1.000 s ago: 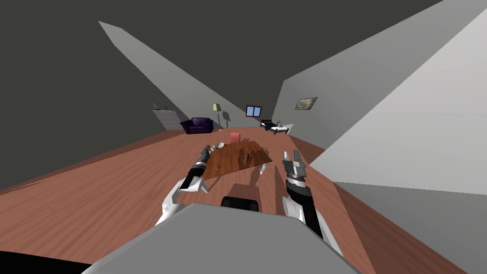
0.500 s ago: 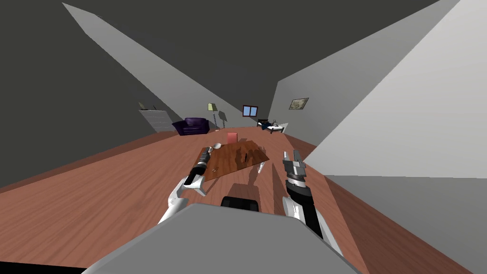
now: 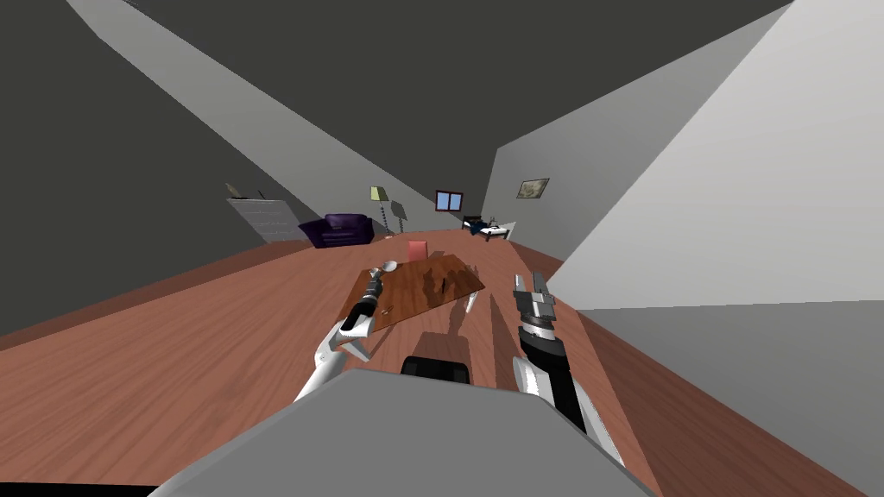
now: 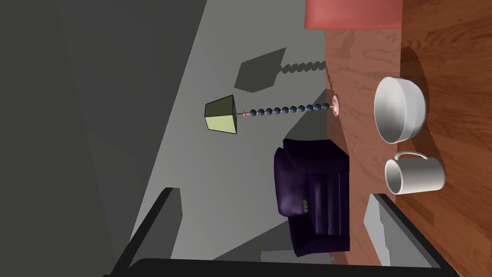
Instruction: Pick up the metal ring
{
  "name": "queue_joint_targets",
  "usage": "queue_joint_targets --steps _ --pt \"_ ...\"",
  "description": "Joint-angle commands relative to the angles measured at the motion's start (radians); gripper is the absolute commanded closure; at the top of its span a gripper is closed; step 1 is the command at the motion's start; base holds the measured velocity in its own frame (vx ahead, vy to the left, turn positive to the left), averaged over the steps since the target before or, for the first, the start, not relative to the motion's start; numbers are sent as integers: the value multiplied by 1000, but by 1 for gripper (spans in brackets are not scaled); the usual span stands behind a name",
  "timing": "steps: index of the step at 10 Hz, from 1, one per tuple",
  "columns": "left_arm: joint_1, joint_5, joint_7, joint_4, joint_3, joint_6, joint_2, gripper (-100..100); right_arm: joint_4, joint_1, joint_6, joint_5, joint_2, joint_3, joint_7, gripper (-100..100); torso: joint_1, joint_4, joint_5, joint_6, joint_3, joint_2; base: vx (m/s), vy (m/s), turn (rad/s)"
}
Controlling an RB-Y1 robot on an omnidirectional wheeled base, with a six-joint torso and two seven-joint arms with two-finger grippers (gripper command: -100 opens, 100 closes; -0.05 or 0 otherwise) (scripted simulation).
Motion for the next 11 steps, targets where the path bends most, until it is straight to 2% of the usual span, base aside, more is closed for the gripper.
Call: queue_joint_targets --steps 1,3,6,7,8,10,11 --pt "-22 9 8 50 12 23 -1 -100 0 0 0 0 0 0 0 0 0 0 0 0 0 0 10 17 -121" --pt "-22 9 8 66 12 23 -1 -100 0 0 0 0 0 0 0 0 0 0 0 0 0 0 8 12 -22" --pt "-72 23 23 169 31 60 -5 -100 0 0 0 0 0 0 0 0 0 0 0 0 0 0 9 15 -83" --pt "-72 23 23 184 31 60 -5 -100 0 0 0 0 0 0 0 0 0 0 0 0 0 0 10 21 -53" --pt "-95 30 32 209 40 78 -6 -100 0 0 0 0 0 0 0 0 0 0 0 0 0 0 15 26 -83" --pt "-95 30 32 244 40 78 -6 -100 0 0 0 0 0 0 0 0 1 0 0 0 0 0 11 16 -26" --pt "-117 37 42 295 48 95 -8 -100 0 0 0 0 0 0 0 0 0 0 0 0 0 0 10 13 -68"
